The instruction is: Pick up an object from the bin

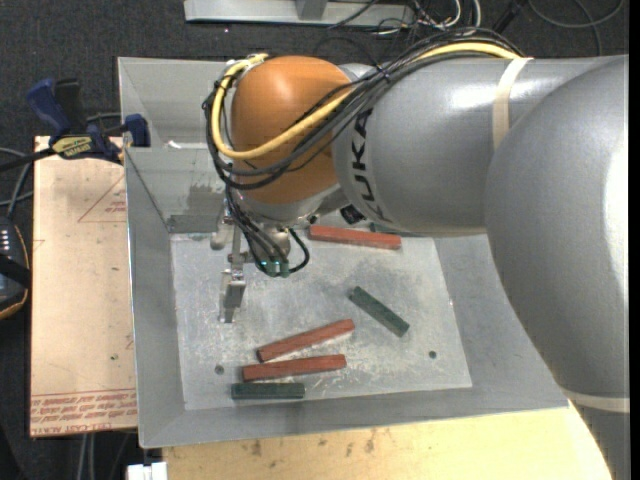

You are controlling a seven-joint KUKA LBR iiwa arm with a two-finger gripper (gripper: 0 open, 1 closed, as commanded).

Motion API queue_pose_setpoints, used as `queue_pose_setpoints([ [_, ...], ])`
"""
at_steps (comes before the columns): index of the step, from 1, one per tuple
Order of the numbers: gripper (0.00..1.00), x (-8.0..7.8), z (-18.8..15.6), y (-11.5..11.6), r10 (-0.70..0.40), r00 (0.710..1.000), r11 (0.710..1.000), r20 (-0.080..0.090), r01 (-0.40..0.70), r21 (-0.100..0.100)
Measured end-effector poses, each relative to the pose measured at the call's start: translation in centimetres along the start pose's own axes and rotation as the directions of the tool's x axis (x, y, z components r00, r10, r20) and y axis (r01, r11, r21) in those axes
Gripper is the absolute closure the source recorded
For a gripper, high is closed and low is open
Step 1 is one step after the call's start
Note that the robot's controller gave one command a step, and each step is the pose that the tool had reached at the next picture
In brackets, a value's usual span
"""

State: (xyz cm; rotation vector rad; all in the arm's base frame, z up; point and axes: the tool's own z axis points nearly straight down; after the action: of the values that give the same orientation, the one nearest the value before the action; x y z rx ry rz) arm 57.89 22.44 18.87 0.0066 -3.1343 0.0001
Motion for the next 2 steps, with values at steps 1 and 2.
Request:
queue_pose_setpoints([
  [1, 0.00, -0.2, -0.5, -0.1, 0.004, 1.000, 1.000, 0.008, -0.004, -0.002],
  [2, 0.00, 2.1, 3.6, -2.6, -0.144, 0.990, 0.990, 0.010, 0.144, 0.000],
])
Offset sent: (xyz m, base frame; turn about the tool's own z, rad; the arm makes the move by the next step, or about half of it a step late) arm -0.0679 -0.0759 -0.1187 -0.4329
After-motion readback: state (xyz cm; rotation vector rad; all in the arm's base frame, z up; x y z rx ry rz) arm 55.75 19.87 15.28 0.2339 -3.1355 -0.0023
